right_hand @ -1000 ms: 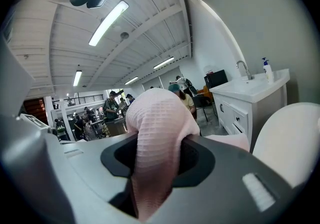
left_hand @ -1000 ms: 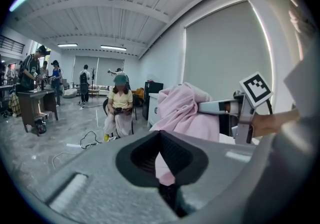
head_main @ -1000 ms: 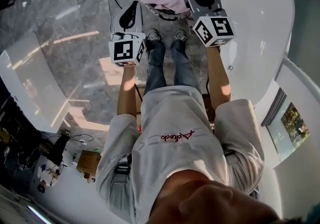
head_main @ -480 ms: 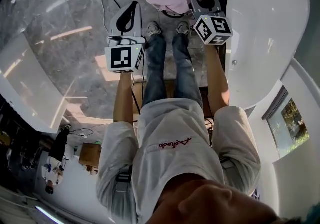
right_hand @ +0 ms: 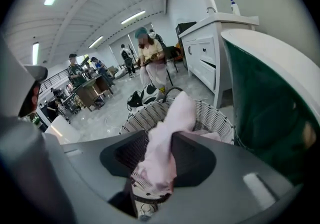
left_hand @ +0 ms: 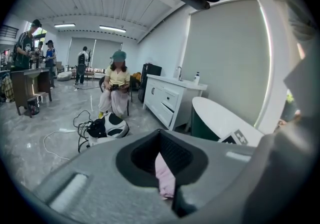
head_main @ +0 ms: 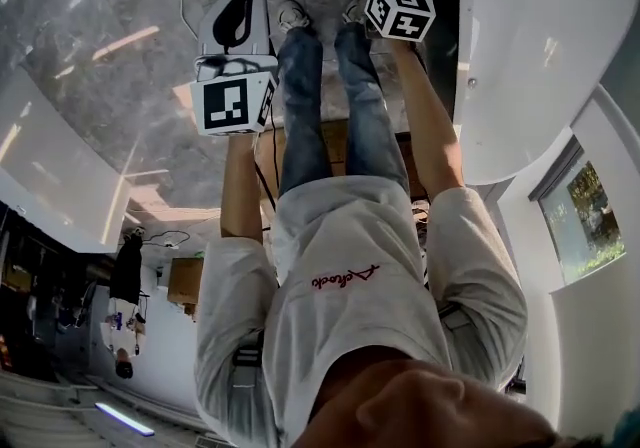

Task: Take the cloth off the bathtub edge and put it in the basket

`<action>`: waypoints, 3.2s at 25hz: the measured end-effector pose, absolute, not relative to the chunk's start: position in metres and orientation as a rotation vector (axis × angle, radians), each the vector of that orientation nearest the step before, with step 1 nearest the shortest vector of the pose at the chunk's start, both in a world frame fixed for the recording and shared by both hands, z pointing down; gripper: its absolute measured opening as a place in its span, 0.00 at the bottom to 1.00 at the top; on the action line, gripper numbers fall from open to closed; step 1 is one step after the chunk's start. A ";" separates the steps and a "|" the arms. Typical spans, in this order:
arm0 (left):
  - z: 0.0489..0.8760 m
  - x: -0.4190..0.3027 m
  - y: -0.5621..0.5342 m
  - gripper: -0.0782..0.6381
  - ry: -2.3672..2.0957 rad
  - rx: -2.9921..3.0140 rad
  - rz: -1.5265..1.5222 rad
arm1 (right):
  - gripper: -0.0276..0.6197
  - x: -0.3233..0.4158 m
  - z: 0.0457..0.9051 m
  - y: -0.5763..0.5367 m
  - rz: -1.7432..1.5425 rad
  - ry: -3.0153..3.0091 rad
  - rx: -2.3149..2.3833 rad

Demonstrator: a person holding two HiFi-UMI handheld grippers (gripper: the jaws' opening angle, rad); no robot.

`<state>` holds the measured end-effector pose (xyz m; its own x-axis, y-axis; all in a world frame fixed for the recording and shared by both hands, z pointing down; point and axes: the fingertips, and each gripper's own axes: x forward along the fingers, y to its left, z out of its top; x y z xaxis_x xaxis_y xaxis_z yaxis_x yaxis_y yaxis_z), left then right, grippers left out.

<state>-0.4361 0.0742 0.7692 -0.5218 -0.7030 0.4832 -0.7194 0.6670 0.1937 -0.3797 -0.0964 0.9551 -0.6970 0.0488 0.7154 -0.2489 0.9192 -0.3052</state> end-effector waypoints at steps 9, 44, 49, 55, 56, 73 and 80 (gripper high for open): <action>0.748 -0.433 0.040 0.11 -2.373 1.169 0.051 | 0.32 -0.384 0.898 -0.104 0.489 -2.453 0.114; 0.407 -0.293 -0.214 0.11 -2.352 1.976 -0.006 | 0.05 -0.180 0.420 -0.312 0.081 -2.931 0.867; 0.398 -0.245 -0.243 0.11 -2.162 2.190 -0.039 | 0.05 -0.117 0.412 -0.314 0.081 -2.839 1.131; 0.395 -0.186 -0.260 0.11 -1.943 2.389 -0.043 | 0.05 -0.042 0.407 -0.306 0.077 -2.713 1.417; 0.398 -0.172 -0.262 0.11 -1.892 2.423 -0.038 | 0.05 -0.025 0.409 -0.300 0.079 -2.680 1.475; 0.410 0.058 -0.255 0.11 -1.352 2.766 0.061 | 0.05 0.244 0.419 -0.213 0.126 -2.253 2.086; 0.414 0.112 -0.241 0.11 -1.317 2.781 0.096 | 0.05 0.302 0.427 -0.196 0.165 -2.217 2.133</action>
<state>0.1121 -0.2412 0.4139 0.6323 -0.7702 0.0832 -0.7741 -0.6323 0.0298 0.3021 -0.1955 0.4269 -0.0404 -0.9922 0.1178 -0.9987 0.0364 -0.0352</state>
